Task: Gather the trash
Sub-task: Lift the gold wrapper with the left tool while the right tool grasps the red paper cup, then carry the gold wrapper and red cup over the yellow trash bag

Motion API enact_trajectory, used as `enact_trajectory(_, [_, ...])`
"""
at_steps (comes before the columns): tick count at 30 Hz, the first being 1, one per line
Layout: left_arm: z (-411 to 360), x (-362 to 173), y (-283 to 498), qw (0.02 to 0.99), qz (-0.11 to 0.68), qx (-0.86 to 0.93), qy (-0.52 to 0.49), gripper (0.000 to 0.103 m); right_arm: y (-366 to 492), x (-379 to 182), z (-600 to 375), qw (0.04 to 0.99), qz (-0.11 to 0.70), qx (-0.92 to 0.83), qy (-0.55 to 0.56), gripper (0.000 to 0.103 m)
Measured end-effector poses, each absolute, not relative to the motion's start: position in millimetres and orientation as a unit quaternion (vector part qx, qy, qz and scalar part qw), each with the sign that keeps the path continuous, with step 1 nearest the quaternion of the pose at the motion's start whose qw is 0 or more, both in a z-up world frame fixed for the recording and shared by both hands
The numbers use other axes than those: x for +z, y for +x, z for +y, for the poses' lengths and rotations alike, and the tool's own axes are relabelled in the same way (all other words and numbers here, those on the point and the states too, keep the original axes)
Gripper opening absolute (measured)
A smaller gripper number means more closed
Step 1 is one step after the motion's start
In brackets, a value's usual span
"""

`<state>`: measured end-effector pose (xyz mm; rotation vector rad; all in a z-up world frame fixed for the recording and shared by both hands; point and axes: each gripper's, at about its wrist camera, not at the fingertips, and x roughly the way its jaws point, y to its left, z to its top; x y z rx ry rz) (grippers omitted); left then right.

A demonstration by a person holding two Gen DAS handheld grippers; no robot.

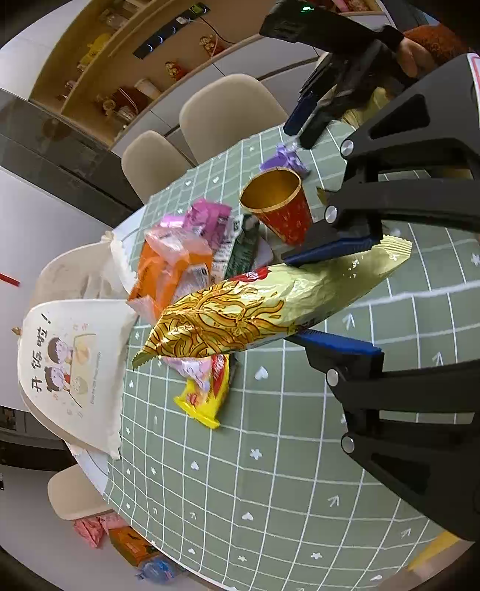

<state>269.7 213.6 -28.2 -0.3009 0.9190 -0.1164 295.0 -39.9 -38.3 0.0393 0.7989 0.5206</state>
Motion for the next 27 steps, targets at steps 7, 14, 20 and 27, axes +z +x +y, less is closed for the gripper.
enact_trajectory(7, [239.1, -46.0, 274.7, 0.874, 0.462, -0.038, -0.148, 0.034, 310.6, -69.7, -10.6, 0.887, 0.406, 0.216, -0.044, 0.073])
enact_trajectory(14, [254.5, -63.5, 284.6, 0.864, 0.479, -0.040, -0.149, 0.034, 337.9, -80.4, 10.3, 0.895, 0.395, 0.200, -0.049, 0.073])
enact_trajectory(20, [263.0, -70.0, 294.9, 0.862, 0.482, -0.044, -0.152, 0.034, 355.6, -70.0, 15.9, 0.893, 0.393, 0.214, -0.044, 0.056])
enact_trajectory(27, [236.9, -48.0, 299.1, 0.875, 0.452, -0.088, -0.148, 0.034, 326.1, -20.6, -13.1, 0.914, 0.354, 0.197, -0.033, 0.054])
